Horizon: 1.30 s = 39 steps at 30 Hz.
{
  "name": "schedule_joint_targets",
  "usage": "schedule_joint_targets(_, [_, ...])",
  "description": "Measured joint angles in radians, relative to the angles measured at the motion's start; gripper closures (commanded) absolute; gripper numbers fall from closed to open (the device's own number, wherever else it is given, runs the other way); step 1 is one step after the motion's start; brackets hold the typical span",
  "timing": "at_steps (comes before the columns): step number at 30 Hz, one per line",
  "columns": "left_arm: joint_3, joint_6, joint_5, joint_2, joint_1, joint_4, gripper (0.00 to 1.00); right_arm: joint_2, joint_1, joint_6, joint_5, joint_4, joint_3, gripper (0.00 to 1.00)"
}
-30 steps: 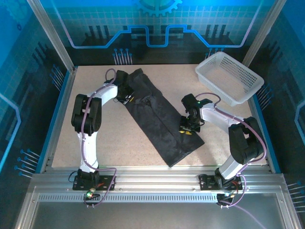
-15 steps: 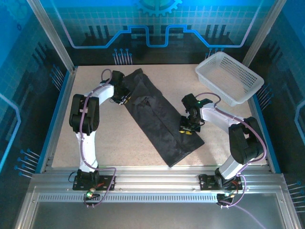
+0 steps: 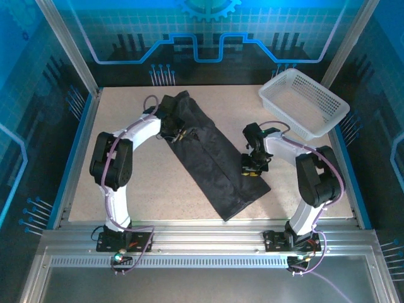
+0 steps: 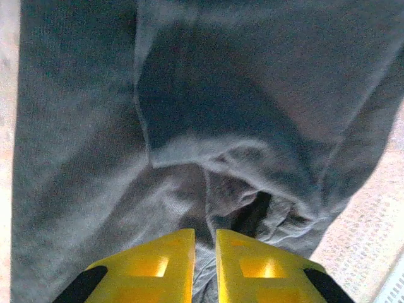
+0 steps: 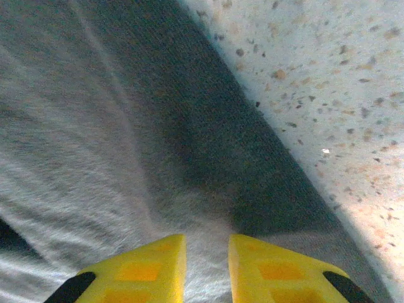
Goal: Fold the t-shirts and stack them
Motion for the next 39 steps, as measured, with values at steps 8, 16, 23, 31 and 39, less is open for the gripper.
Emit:
schedule_joint_targets(8, [0.137, -0.078, -0.021, 0.183, 0.022, -0.055, 0.81, 0.057, 0.007, -0.022, 0.032, -0.02, 0.011, 0.75])
schedule_joint_targets(16, [0.396, -0.028, 0.019, 0.344, 0.027, -0.145, 0.81, 0.069, 0.127, 0.057, 0.046, -0.05, 0.027, 0.75])
schedule_joint_targets(23, [0.72, 0.063, 0.108, 0.549, 0.026, -0.151, 0.78, 0.114, 0.301, 0.195, 0.004, -0.055, 0.08, 0.75])
schedule_joint_targets(31, [0.853, 0.125, 0.174, 0.626, 0.027, -0.126, 0.54, 0.145, 0.315, 0.303, -0.038, -0.055, 0.128, 0.69])
schedule_joint_targets(39, [0.314, 0.174, 0.087, 0.158, 0.02, -0.087, 0.42, -0.152, 0.265, 0.32, -0.026, -0.059, -0.01, 0.47])
